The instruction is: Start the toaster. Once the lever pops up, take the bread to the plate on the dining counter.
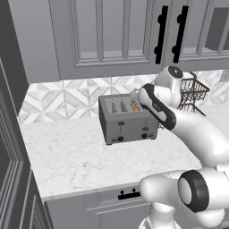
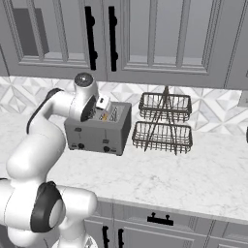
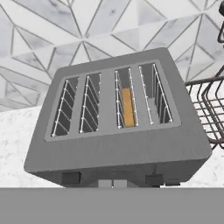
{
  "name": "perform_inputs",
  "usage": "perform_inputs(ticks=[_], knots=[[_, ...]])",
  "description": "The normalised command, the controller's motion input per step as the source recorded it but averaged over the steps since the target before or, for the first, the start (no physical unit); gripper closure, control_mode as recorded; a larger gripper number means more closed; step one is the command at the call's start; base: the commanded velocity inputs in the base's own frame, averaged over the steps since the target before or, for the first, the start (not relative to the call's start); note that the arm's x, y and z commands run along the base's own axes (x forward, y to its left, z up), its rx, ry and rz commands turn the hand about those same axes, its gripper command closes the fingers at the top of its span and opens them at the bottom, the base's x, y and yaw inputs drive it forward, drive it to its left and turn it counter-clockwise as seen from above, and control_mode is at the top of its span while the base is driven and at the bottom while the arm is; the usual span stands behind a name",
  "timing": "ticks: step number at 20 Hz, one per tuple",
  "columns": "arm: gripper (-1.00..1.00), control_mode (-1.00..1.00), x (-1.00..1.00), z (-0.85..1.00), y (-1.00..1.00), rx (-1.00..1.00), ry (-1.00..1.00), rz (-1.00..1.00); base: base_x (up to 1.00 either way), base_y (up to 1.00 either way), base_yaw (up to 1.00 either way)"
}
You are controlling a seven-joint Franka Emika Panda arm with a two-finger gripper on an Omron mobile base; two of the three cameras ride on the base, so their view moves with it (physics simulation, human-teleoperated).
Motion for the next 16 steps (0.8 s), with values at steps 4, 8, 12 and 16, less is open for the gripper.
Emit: perform_inputs(ticks=[4,8,12,16], knots=[[1.00,-1.00,0.01,0.00,0.00,-0.02,-0.02,0.16,0.00,0.00,0.00],[1.00,-1.00,0.02,0.00,0.00,-0.05,0.00,0.06,0.00,0.00,0.00],[1.00,-1.00,0.00,-0.02,0.00,-0.04,0.00,0.00,0.00,0.00,0.00],[1.00,-1.00,0.07,-0.03,0.00,-0.04,0.00,0.00,0.00,0.00,0.00]])
